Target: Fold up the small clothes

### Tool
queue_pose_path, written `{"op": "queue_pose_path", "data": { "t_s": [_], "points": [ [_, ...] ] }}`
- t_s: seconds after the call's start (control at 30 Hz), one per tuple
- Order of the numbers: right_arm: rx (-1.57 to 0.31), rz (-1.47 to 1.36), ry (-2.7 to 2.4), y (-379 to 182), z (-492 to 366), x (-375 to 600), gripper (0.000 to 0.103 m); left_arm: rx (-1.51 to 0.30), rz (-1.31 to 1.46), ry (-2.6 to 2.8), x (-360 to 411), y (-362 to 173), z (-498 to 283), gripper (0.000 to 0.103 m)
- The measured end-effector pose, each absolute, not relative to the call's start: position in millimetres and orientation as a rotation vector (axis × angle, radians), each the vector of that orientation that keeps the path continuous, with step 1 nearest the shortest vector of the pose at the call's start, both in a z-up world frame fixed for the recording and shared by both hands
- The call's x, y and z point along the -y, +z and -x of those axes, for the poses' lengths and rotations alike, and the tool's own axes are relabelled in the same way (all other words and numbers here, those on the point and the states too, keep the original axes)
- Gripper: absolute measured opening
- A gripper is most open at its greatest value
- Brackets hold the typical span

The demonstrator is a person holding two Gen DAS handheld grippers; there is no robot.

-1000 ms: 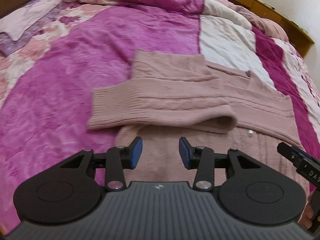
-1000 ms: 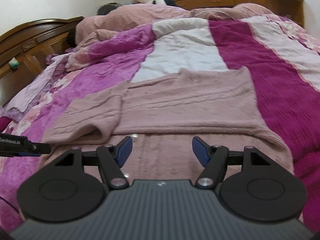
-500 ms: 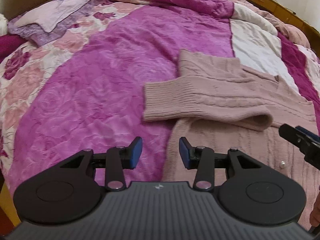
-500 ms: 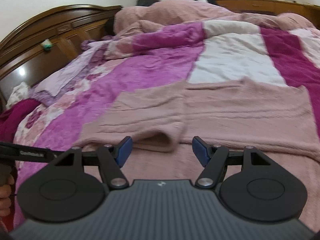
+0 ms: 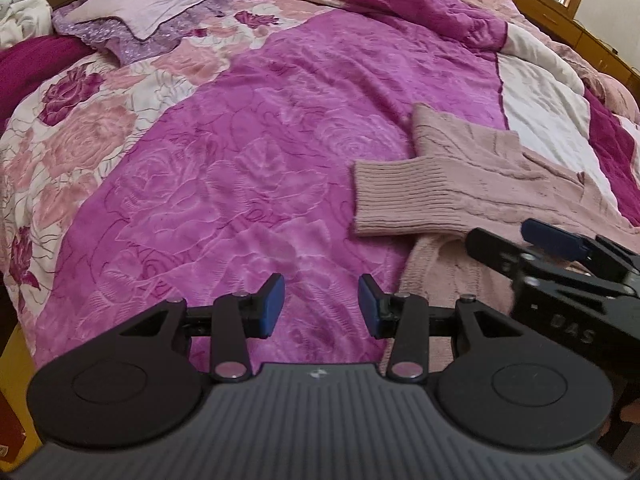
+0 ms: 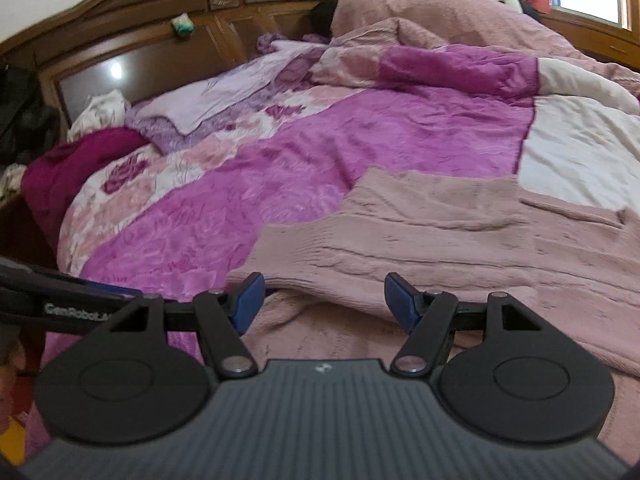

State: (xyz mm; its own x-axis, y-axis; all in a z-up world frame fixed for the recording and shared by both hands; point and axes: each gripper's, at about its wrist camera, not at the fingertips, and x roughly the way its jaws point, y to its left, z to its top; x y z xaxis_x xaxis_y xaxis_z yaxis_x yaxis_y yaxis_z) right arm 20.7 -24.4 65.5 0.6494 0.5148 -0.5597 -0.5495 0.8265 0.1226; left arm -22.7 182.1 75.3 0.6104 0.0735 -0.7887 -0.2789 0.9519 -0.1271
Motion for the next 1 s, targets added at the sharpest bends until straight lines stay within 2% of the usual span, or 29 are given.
{"op": "queue_pose_path", "data": {
  "t_s": [0.47,0.53,0.6,0.67,0.7,0.77,1.0],
  "points": [
    [-0.61,0.314,0.653,37,-35,-28,0.07,-0.911,0.29,0.218,-198,64,27,0.049],
    [-0.583,0.349,0.652,35,-33,-30,0.062,-0.911,0.291,0.216,-199,63,27,0.049],
    [-0.569,0.334,0.63,36,-34,-28,0.038,-0.911,0.293,0.214,-199,62,27,0.049],
    [-0.568,0.275,0.62,40,-39,-21,0.022,-0.912,0.293,0.215,-199,63,26,0.049],
    [-0.568,0.24,0.625,43,-42,-15,0.017,-0.912,0.291,0.215,-199,63,25,0.049],
    [-0.566,0.187,0.633,48,-45,-7,0.013,-0.909,0.288,0.214,-198,64,25,0.049],
    [-0.491,0.089,0.591,73,-43,19,0.011,-0.897,0.276,0.196,-192,71,21,0.049]
  ]
}}
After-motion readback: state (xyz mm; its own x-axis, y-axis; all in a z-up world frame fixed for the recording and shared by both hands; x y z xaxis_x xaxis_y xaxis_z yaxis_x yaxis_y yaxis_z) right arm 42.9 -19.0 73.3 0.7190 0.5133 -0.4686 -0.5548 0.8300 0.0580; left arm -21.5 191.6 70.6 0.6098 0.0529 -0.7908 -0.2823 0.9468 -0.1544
